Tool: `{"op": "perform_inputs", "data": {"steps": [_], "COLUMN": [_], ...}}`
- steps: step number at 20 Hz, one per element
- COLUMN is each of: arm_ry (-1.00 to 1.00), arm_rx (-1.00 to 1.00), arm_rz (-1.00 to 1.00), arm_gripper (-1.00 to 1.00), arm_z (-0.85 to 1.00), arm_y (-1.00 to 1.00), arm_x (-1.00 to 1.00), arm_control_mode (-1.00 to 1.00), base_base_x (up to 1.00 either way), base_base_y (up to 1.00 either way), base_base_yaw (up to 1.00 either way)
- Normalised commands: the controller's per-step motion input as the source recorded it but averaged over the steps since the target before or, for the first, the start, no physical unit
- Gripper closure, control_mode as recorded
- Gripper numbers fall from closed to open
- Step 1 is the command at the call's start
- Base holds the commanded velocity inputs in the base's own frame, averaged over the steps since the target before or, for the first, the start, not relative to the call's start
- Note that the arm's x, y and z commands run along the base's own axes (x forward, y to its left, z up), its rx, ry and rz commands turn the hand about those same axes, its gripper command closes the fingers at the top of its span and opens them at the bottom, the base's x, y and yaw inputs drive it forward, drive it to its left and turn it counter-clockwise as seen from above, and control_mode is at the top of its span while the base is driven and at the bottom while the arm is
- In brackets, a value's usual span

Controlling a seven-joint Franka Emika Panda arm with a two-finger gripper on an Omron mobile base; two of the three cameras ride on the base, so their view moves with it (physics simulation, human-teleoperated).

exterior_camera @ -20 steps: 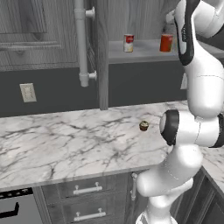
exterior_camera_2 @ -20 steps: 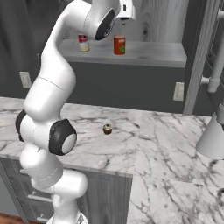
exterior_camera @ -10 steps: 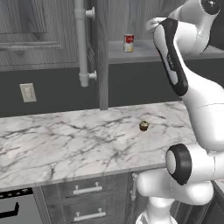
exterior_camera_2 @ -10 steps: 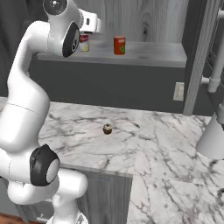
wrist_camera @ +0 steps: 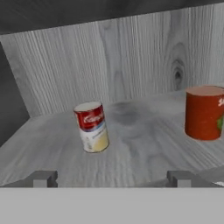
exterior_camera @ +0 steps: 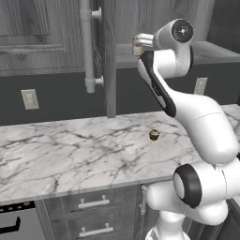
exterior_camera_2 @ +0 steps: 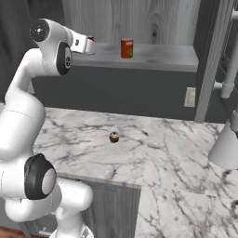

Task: Restock the canned food cabinet by taking the new fresh canned food from the counter and placing it in the cabinet. Then, take the old canned food from the cabinet and place it on the counter.

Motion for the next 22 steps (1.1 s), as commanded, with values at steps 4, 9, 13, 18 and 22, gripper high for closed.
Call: {"op": "perform_inputs", "data": {"steps": [4, 9, 13, 18, 22], "arm_ry": [0.1, 0.19, 0.14, 0.03, 0.0], "arm_rx": [-0.07, -0.03, 0.0, 0.0, 0.0], "arm_rz": [0.0, 0.01, 0.0, 0.0, 0.0], "arm_gripper": [-1.0, -1.0, -1.0, -1.0, -1.0], "arm_z": [-0.03, 0.0, 0.0, -0.04, -0.18], "arm_y": [0.08, 0.02, 0.0, 0.0, 0.04], "arm_x": [0.47, 0.58, 0.39, 0.21, 0.24], "arm_control_mode": [-1.0, -1.0, -1.0, -1.0, -1.0], "base_base_x": [0.0, 0.0, 0.0, 0.0, 0.0], "base_base_y": [0.0, 0.0, 0.0, 0.0, 0.0], "base_base_yaw": [0.0, 0.0, 0.0, 0.0, 0.0]}}
